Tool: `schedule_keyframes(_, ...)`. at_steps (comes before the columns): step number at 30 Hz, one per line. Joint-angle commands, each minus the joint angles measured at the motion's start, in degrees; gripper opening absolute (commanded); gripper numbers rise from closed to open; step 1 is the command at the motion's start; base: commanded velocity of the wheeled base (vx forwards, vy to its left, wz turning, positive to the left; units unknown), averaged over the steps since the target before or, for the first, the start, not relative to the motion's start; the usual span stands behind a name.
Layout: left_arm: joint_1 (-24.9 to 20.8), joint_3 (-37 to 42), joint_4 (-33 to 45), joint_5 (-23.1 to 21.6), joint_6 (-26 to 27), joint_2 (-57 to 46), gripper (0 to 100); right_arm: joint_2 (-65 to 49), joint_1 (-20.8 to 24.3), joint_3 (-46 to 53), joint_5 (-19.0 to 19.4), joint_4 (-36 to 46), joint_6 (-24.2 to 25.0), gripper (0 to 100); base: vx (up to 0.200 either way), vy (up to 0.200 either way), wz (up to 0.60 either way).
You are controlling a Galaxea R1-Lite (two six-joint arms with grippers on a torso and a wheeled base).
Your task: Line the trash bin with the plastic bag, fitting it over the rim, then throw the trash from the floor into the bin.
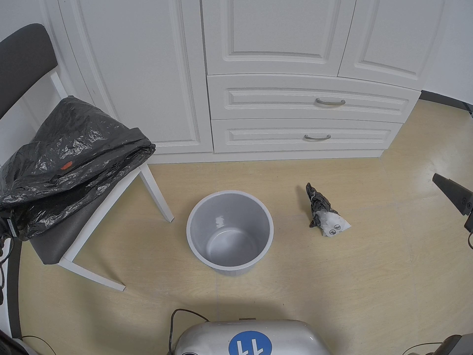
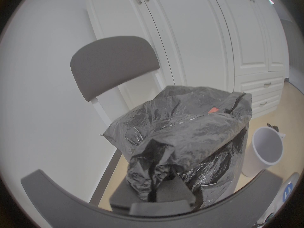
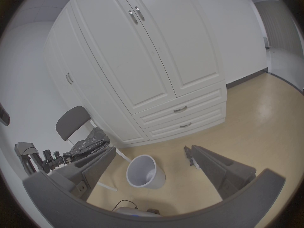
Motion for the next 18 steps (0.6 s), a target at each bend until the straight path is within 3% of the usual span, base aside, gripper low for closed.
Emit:
schedule_keyframes(1, -1.6, 1.6, 0.5, -0.2, -2.7, -7.1, 0, 5.6, 2.0, -4.6, -0.7, -0.7, -1.0, 100, 0.000, 0.000, 0.00)
schedule_keyframes(4, -4.3, 2.2, 0.7, 0.3, -4.2, -8.7, 0, 9.5, 4.1, -7.5, -4.1, -1.9, -0.7, 100, 0.000, 0.000, 0.00)
schedule_keyframes(5, -6.1, 2.6, 1.0, 0.4, -5.4, -10.8, 0, 14.1, 5.7, -10.8, -11.2, -4.3, -1.0, 100, 0.000, 0.000, 0.00)
schedule_keyframes(6, -6.5, 2.5, 1.0, 0.5, -5.5, -11.2, 0, 14.9, 6.0, -11.3, -12.5, -4.8, -1.0, 100, 0.000, 0.000, 0.00)
schedule_keyframes(7, -8.3, 1.9, 2.1, 0.5, -5.6, -13.1, 0, 18.9, 8.4, -13.9, -19.4, -8.1, -1.1, 100, 0.000, 0.000, 0.00)
schedule_keyframes(8, -9.6, 1.0, 3.3, 0.7, -5.6, -14.5, 0, 21.1, 10.1, -14.9, -23.5, -10.3, -1.3, 100, 0.000, 0.000, 0.00)
schedule_keyframes(9, -10.7, 0.1, 4.7, 1.0, -5.6, -15.8, 0, 22.7, 11.3, -15.4, -26.9, -12.0, -1.4, 100, 0.000, 0.000, 0.00)
schedule_keyframes(10, -10.7, 0.1, 4.7, 1.0, -5.6, -15.8, 0, 22.7, 11.3, -15.4, -26.9, -12.0, -1.4, 100, 0.000, 0.000, 0.00)
schedule_keyframes(12, -14.7, -4.2, 12.8, 3.2, -5.7, -20.2, 0, 25.0, 13.4, -15.1, -33.3, -15.9, -3.1, 100, 0.000, 0.000, 0.00)
schedule_keyframes(15, -18.6, -10.0, 24.5, 5.3, -7.1, -24.5, 0, 23.5, 14.2, -14.0, -32.9, -16.7, -5.7, 100, 0.000, 0.000, 0.00)
schedule_keyframes(18, -19.8, -12.9, 30.1, 5.4, -9.9, -25.7, 0, 22.4, 15.0, -13.6, -32.9, -16.5, -5.7, 100, 0.000, 0.000, 0.00)
